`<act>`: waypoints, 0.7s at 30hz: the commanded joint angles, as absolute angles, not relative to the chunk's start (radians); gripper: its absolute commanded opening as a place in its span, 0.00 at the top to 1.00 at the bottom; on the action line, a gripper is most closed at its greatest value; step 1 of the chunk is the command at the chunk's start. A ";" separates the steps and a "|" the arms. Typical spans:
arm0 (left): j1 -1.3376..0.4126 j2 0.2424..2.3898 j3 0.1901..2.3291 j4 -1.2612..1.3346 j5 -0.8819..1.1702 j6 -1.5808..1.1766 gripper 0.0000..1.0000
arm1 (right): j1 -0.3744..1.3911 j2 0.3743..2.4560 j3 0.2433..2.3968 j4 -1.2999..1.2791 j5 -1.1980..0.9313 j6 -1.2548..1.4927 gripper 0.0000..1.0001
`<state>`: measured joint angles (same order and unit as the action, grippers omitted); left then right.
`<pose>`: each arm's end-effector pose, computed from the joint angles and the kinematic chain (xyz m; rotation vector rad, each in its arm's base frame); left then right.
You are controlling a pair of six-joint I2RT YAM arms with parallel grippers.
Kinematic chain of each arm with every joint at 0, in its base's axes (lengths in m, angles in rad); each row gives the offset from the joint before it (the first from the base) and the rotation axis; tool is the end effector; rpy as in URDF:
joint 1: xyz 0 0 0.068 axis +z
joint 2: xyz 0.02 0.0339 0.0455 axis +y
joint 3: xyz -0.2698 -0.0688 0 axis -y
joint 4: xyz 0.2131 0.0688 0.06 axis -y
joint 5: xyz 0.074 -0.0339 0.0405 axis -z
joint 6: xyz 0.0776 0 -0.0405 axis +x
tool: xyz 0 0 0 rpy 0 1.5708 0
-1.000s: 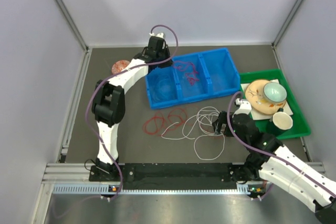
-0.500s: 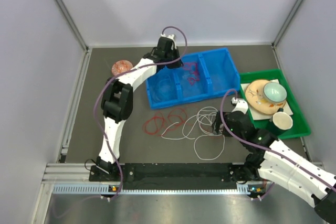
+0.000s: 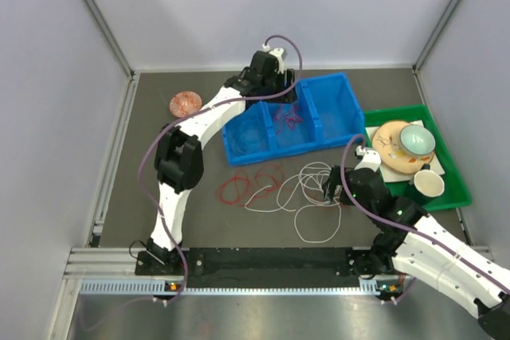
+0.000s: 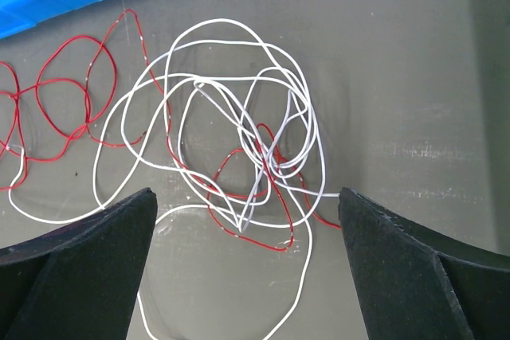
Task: Untangle the cables
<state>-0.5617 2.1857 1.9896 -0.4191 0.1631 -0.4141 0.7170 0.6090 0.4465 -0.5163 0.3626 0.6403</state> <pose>0.4328 -0.2873 0.2643 0.2632 2.2565 -0.7148 0.1182 0.0665 0.2006 0.1089 2.2175 0.3482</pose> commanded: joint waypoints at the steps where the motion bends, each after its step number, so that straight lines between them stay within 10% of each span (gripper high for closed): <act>1: -0.595 1.946 2.026 -0.434 0.066 -0.321 0.32 | 0.709 0.594 0.489 -0.502 0.377 0.652 0.06; 21: -0.735 1.133 0.856 -0.397 -0.392 -0.561 0.23 | 0.710 0.661 0.506 -0.445 0.341 0.644 0.01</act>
